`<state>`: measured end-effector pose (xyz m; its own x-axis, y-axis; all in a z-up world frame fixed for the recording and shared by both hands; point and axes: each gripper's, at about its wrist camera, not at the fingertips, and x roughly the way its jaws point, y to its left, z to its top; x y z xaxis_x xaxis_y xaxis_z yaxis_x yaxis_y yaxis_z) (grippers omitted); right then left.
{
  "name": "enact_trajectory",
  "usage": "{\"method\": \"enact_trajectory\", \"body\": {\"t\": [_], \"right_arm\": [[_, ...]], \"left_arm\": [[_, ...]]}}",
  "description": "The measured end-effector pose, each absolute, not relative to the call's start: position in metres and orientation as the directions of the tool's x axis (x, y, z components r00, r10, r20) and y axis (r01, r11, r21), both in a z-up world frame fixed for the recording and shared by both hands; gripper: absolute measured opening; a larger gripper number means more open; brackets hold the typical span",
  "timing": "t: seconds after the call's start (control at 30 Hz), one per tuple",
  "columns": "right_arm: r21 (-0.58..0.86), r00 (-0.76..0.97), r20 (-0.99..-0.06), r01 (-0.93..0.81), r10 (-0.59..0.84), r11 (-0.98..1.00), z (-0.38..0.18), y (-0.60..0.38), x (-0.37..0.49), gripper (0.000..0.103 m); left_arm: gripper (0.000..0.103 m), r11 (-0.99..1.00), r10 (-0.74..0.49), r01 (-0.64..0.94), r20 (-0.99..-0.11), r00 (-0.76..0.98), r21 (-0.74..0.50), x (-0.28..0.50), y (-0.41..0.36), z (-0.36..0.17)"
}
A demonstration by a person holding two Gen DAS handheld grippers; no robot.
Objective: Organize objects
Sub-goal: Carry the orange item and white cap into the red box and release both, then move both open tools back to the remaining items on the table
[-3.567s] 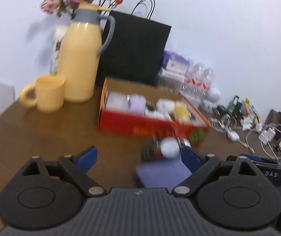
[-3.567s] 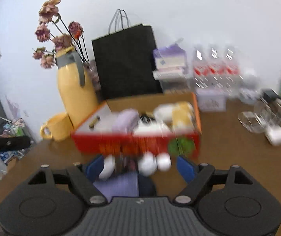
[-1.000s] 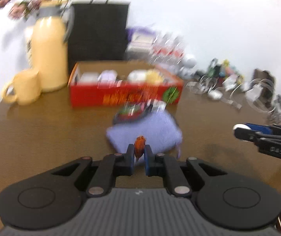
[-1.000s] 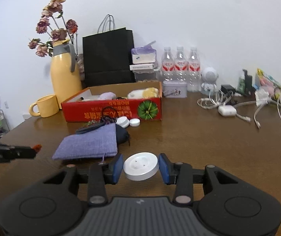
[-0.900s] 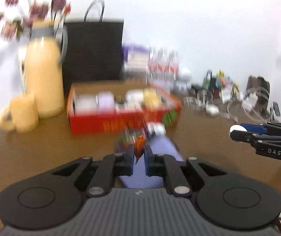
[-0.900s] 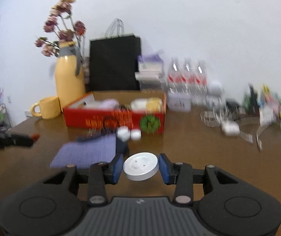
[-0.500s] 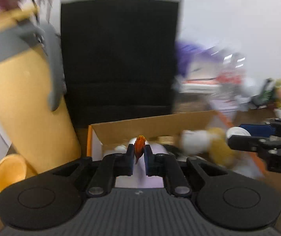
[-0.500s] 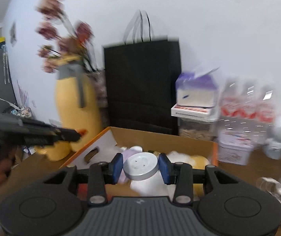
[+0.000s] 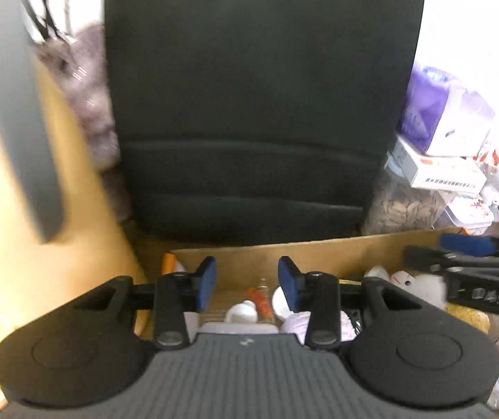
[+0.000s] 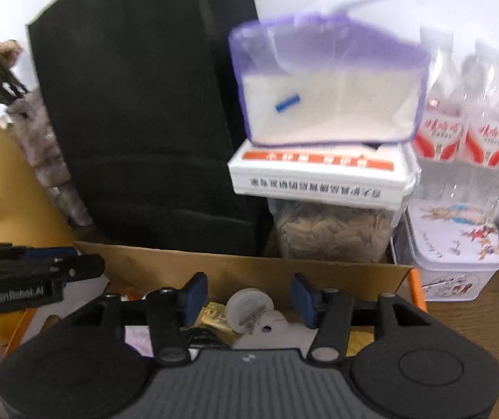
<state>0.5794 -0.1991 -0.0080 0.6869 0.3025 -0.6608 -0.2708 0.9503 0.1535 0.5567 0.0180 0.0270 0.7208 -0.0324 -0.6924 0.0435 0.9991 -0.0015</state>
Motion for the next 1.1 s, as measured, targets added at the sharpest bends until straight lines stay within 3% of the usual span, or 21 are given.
{"method": "enact_trajectory", "body": {"t": [0.1, 0.3, 0.33, 0.4, 0.53, 0.7, 0.8, 0.93, 1.1], "right_arm": [[0.122, 0.726, -0.618, -0.292, 0.303, 0.949, 0.013, -0.207, 0.552, 0.061], [0.096, 0.761, -0.56, -0.334, 0.328, 0.938, 0.048, -0.233, 0.479, 0.067], [0.101, 0.766, -0.548, -0.34, 0.337, 0.935, 0.051, -0.24, 0.459, 0.067], [0.135, 0.77, -0.52, -0.352, 0.369, 0.926, 0.051, -0.255, 0.417, 0.076], [0.171, 0.765, -0.49, -0.387, 0.418, 0.906, 0.036, -0.276, 0.324, 0.078], [0.096, 0.811, -0.462, -0.357, 0.36, 0.929, 0.005, -0.283, 0.207, 0.085], [0.114, 0.8, -0.499, -0.32, 0.333, 0.94, -0.016, -0.289, 0.155, 0.085], [0.229, 0.729, -0.541, -0.351, 0.419, 0.908, -0.034, -0.302, 0.107, 0.085], [0.169, 0.723, -0.554, -0.387, 0.413, 0.906, -0.036, -0.298, 0.079, 0.085]], "left_arm": [[0.042, 0.999, -0.035, 0.045, -0.668, 0.743, -0.002, 0.533, 0.017, 0.05], [0.061, 0.993, -0.111, 0.12, -0.566, 0.817, -0.021, 0.43, 0.007, 0.092], [0.067, 0.989, -0.134, 0.142, -0.546, 0.827, -0.028, 0.401, 0.008, 0.093], [0.069, 0.981, -0.177, 0.194, -0.519, 0.836, -0.022, 0.342, 0.009, 0.088], [0.078, 0.961, -0.235, 0.276, -0.477, 0.847, 0.017, 0.226, 0.002, 0.064], [0.091, 0.97, -0.233, 0.236, -0.494, 0.838, -0.059, 0.129, 0.0, 0.032], [0.091, 0.974, -0.226, 0.205, -0.547, 0.806, -0.101, 0.098, 0.003, 0.017], [0.092, 0.98, -0.196, 0.173, -0.601, 0.775, -0.097, 0.079, 0.008, 0.004], [0.092, 0.977, -0.201, 0.202, -0.566, 0.8, -0.062, 0.069, -0.005, 0.002]]}}
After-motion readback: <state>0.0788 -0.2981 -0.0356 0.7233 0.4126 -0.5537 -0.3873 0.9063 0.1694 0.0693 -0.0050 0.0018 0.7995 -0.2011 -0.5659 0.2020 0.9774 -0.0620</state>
